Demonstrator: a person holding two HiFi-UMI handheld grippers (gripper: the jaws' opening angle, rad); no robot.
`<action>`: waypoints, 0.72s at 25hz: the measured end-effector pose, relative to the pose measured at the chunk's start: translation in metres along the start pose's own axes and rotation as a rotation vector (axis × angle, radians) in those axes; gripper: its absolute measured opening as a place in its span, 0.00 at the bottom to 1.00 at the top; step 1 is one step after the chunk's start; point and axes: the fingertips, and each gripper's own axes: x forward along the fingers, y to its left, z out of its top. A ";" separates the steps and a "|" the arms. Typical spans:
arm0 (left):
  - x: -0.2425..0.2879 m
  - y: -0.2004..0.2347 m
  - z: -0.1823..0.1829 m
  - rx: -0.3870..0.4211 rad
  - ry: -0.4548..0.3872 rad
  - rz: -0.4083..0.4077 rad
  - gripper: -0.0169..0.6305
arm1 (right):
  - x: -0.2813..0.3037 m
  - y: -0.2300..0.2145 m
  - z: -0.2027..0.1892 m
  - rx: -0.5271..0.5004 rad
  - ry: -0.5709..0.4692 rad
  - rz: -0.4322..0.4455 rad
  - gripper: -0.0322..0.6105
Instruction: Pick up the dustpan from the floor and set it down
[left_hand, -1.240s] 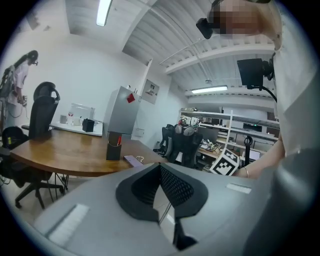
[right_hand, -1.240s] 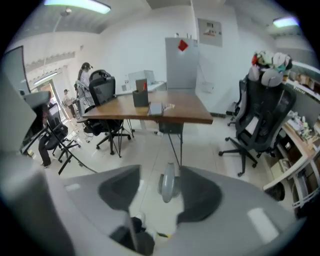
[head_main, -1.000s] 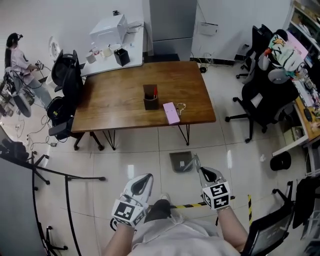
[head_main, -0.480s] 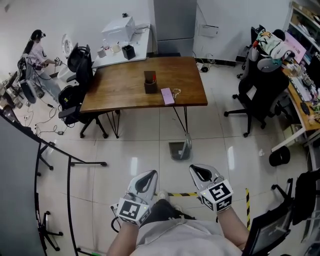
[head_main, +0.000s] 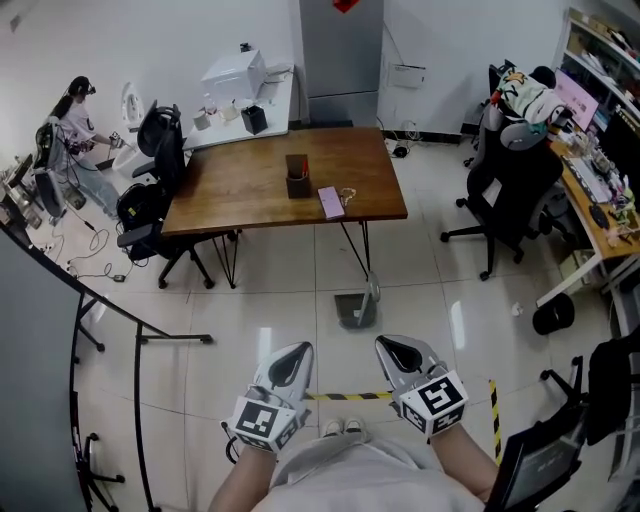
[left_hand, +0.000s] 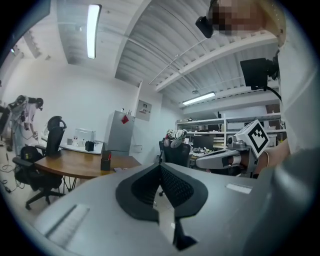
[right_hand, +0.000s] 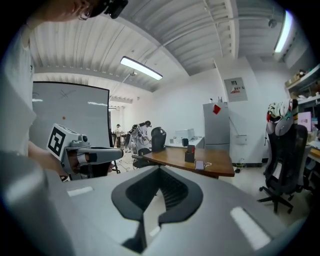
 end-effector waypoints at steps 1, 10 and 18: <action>-0.002 0.001 -0.003 -0.001 0.000 -0.005 0.05 | 0.001 0.001 0.000 0.002 0.004 -0.004 0.05; -0.001 0.005 -0.014 0.014 0.030 -0.036 0.05 | 0.004 -0.010 0.000 0.160 0.015 -0.034 0.05; 0.005 0.008 -0.011 0.017 0.019 -0.037 0.05 | 0.006 -0.014 0.010 0.101 -0.005 -0.041 0.05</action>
